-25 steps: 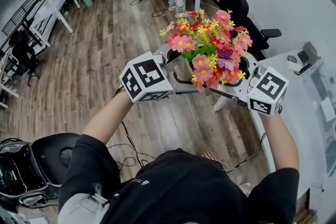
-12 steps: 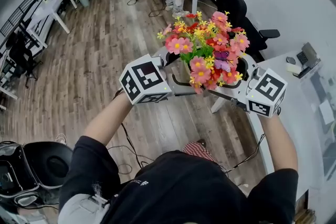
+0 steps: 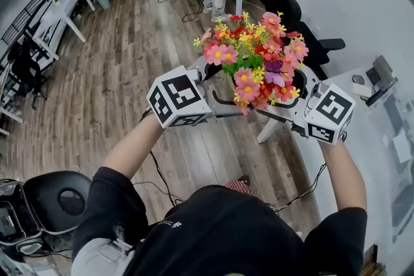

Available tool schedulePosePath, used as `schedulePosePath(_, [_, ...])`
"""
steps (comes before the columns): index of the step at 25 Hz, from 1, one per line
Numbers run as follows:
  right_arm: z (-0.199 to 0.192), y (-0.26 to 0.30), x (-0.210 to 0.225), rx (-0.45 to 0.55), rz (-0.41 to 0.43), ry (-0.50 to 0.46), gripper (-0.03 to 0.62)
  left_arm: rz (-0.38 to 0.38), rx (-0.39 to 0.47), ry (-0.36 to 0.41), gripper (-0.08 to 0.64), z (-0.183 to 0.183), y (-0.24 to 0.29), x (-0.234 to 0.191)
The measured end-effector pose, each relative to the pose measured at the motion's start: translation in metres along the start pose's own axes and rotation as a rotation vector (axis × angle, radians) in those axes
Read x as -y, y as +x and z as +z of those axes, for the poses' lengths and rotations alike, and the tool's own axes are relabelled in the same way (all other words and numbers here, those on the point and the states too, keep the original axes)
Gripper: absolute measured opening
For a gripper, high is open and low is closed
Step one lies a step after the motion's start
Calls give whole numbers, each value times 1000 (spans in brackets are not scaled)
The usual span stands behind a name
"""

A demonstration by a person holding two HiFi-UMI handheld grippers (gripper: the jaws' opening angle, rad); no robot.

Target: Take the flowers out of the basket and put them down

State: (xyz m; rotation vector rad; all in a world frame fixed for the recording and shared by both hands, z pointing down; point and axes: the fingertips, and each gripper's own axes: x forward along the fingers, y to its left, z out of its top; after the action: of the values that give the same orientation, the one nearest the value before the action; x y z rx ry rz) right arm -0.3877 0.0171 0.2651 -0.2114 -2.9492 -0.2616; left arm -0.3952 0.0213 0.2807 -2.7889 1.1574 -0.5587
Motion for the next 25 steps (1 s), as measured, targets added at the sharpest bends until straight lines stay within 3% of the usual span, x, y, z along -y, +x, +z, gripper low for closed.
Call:
schedulePosePath(8, [-13,-28,51,19,-6,10,443,-6,-7,0,463,12,52,-25])
schedulePosePath(25, [-30,-57,84,43,-4,14,443,-1,-15,18,463,19,97,-35])
